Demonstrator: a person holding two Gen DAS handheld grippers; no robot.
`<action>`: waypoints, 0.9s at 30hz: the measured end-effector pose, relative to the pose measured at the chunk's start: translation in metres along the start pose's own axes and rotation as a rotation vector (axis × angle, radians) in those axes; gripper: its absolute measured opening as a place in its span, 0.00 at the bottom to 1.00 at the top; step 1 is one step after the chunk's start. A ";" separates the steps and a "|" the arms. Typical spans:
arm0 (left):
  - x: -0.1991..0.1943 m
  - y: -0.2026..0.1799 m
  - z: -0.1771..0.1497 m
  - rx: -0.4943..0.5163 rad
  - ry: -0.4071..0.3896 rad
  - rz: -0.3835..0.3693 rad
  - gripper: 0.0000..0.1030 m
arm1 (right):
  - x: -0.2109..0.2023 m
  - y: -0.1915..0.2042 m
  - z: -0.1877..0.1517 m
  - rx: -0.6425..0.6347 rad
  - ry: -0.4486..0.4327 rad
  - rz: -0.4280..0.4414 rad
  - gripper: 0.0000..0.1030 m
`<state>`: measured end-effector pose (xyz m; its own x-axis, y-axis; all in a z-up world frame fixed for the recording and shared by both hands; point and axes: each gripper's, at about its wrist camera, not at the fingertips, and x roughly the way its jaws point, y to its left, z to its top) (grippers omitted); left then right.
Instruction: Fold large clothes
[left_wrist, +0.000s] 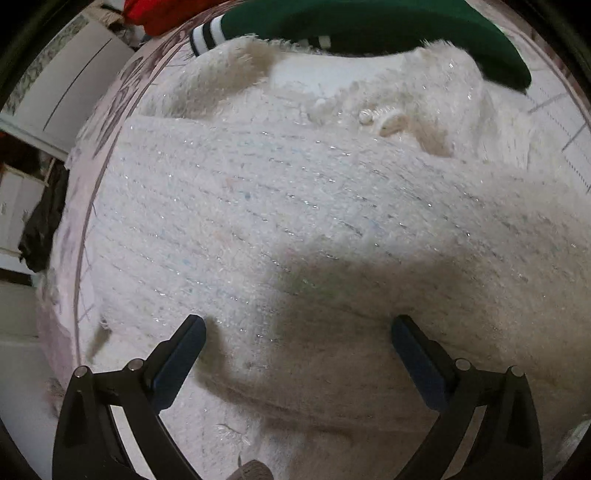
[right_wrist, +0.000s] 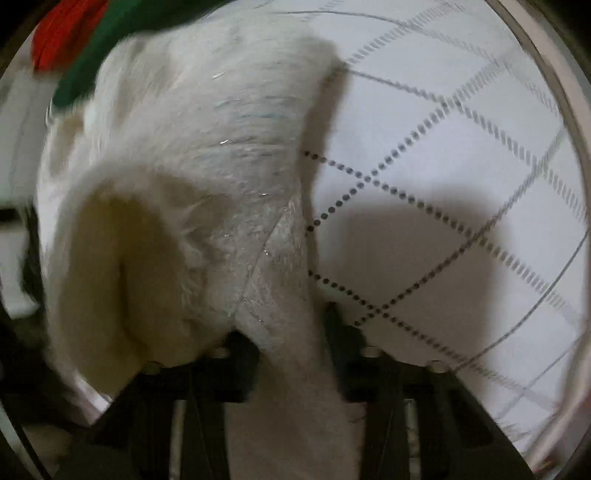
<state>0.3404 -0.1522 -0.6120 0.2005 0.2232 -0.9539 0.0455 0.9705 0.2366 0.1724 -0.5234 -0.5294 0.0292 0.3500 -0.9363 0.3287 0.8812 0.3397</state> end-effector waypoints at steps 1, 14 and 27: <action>-0.001 0.002 0.000 0.000 -0.001 -0.004 1.00 | -0.002 -0.006 -0.005 0.055 0.000 0.062 0.09; -0.014 0.123 -0.050 -0.038 -0.005 0.088 1.00 | 0.036 0.034 -0.116 0.346 0.124 0.259 0.09; -0.049 0.122 -0.075 -0.208 -0.032 -0.001 1.00 | -0.129 0.007 -0.080 0.174 -0.153 0.117 0.80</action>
<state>0.2626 -0.0380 -0.5498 0.2318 0.2227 -0.9469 -0.1568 0.9693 0.1895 0.0958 -0.5371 -0.3994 0.2144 0.3831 -0.8985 0.4717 0.7649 0.4387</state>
